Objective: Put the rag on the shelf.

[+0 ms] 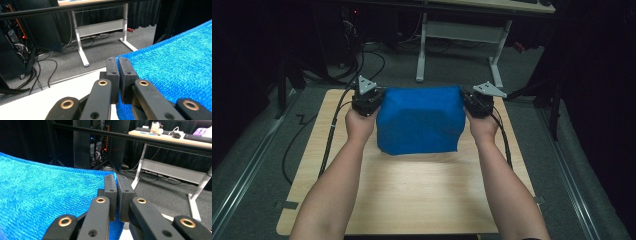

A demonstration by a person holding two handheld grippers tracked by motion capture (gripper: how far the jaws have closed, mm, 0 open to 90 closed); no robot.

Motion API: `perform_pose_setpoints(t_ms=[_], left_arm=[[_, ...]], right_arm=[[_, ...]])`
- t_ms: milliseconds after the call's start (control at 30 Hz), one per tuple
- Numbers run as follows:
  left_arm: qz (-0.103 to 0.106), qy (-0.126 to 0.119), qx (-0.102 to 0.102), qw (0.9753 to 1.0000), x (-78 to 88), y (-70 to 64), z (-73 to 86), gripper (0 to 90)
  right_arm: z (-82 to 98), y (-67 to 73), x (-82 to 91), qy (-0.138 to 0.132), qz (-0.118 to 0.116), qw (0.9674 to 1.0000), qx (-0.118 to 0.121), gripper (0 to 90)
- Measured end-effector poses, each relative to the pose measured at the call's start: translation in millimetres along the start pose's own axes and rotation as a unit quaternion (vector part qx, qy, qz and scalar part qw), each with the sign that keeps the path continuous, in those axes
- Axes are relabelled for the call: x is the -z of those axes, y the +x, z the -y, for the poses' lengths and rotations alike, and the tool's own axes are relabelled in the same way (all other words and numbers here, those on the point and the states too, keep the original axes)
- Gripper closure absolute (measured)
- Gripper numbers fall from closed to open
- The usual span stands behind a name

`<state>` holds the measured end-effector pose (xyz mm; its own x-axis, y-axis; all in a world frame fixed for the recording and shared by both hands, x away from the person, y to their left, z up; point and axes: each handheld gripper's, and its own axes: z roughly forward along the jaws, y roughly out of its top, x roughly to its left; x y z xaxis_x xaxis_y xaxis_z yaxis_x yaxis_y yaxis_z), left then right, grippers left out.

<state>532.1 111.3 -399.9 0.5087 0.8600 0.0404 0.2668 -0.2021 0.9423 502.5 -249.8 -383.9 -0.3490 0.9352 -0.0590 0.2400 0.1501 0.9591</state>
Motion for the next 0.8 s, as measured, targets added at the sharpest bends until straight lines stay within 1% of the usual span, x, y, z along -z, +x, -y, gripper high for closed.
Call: perform_pose_setpoints(t_ms=[167, 233, 300, 333, 367, 400, 433, 467, 533, 600, 633, 733, 767, 800], left_arm=[[0.006, 0.009, 0.004, 0.9999, 0.1, -2.8, 12.2, 87.6], [0.006, 0.011, 0.004, 0.9999, -0.1, -3.3, 14.4, 87.7], [0.013, 0.016, 0.012, 0.9997, 0.1, -4.6, 25.0, 87.7], [0.013, 0.016, 0.012, 0.9997, 0.1, -4.6, 25.0, 87.7], [0.018, 0.017, 0.017, 0.9995, 0.7, -6.1, 31.5, 87.7], [0.020, 0.017, 0.019, 0.9995, 0.9, -6.9, 33.9, 87.7], [0.022, 0.017, 0.020, 0.9994, 1.5, -7.9, 37.6, 87.6], [0.023, 0.017, 0.022, 0.9994, 1.8, -8.4, 40.3, 87.7], [0.028, 0.025, 0.025, 0.9990, 1.5, -9.0, 43.7, 87.7], [0.027, 0.020, 0.023, 0.9992, 2.4, -10.1, 46.2, 87.7], [0.031, 0.021, 0.030, 0.9989, 2.8, -9.7, 49.0, 87.7], [0.032, 0.023, 0.034, 0.9986, 3.0, -9.5, 53.3, 87.7], [0.035, 0.026, 0.035, 0.9984, 3.3, -9.0, 56.7, 87.7], [0.036, 0.026, 0.036, 0.9984, 3.5, -9.1, 58.2, 87.6]], right_arm=[[11.4, 0.9, -0.9, 0.010, 0.000, 0.9999, 0.005, 88.5], [16.1, 1.6, -1.1, 0.015, -0.001, 0.9999, 0.001, 88.5], [21.9, 2.0, -0.8, 0.018, -0.002, 0.9998, 0.002, 88.5], [21.9, 2.0, -0.8, 0.018, -0.002, 0.9998, 0.002, 88.5], [29.1, 1.9, 0.2, 0.023, -0.005, 0.9997, 0.000, 88.5], [31.2, 2.3, 0.7, 0.026, -0.006, 0.9996, -0.003, 88.5], [33.3, 2.2, 0.9, 0.027, -0.006, 0.9996, -0.001, 88.5], [36.8, 2.6, 1.3, 0.030, -0.008, 0.9995, -0.004, 88.5], [41.5, 3.4, 2.1, 0.035, -0.009, 0.9994, -0.003, 88.5], [45.2, 4.7, 2.7, 0.041, -0.010, 0.9991, -0.002, 88.5], [46.9, 5.8, 2.6, 0.041, -0.012, 0.9991, -0.003, 88.5], [49.1, 7.6, 2.4, 0.046, -0.014, 0.9989, 0.002, 88.5], [51.7, 11.4, 0.7, 0.050, -0.017, 0.9985, 0.010, 88.5], [52.1, 12.3, 0.6, 0.053, -0.017, 0.9983, 0.013, 88.5]])
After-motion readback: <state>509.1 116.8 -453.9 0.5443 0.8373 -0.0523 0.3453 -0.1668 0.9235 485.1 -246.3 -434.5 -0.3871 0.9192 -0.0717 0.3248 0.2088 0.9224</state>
